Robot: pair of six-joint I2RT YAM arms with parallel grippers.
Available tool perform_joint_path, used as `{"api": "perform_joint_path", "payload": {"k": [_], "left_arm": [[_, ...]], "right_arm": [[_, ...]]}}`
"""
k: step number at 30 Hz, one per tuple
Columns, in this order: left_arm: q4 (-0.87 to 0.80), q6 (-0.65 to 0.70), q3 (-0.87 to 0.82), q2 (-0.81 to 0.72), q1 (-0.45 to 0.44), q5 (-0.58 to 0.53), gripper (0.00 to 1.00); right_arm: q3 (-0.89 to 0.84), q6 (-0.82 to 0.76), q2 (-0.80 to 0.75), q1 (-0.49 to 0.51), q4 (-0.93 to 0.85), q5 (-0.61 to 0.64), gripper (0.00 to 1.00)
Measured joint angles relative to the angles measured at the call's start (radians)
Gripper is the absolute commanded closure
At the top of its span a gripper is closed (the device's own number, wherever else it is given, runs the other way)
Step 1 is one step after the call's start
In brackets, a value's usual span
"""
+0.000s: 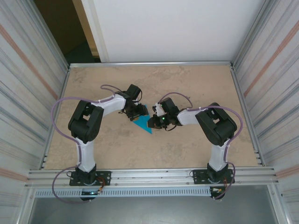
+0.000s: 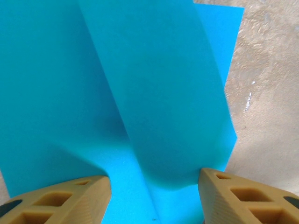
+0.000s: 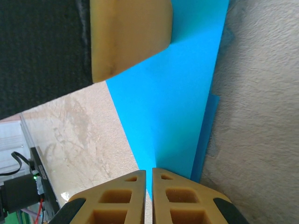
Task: Fold a paper plane with a square sheet of paper (pick it up from the middle)
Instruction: Fourth fold the wing at the center of the table.
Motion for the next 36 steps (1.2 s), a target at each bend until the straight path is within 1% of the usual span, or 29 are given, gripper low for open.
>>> {"api": "perform_joint_path", "payload": {"k": [27,31,36], "left_arm": [[-0.002,0.001,0.003,0.0,0.0,0.001,0.44],[-0.021,0.015,0.026,-0.016,0.0,0.001,0.43],[-0.042,0.045,0.045,-0.026,0.0,0.003,0.41]], "right_arm": [[0.013,-0.001,0.02,0.0,-0.019,0.005,0.9],[0.026,-0.007,0.022,0.0,-0.045,0.01,0.9],[0.069,-0.037,0.032,0.011,-0.124,0.032,0.9]]}}
